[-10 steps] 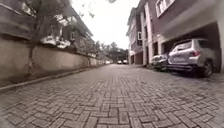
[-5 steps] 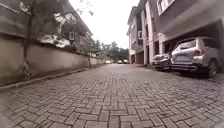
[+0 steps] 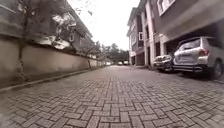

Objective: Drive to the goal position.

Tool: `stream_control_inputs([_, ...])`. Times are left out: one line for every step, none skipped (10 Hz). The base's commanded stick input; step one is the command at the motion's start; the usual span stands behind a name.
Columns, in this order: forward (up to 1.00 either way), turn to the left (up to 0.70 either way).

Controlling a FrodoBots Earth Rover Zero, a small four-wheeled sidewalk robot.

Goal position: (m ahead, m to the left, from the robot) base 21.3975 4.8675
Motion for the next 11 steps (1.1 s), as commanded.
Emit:
stream_control_inputs([0.5, 0.0])
stream_control_inputs([0.5, 0.0])
stream_control_inputs([0.5, 0.0])
stream_control_inputs([0.5, 0.0])
stream_control_inputs([0.5, 0.0])
stream_control_inputs([0.5, 0.0])
stream_control_inputs([0.5, 0.0])
stream_control_inputs([0.5, 0.0])
stream_control_inputs([0.5, 0.0])
stream_control_inputs([0.5, 0.0])
stream_control_inputs([0.5, 0.0])
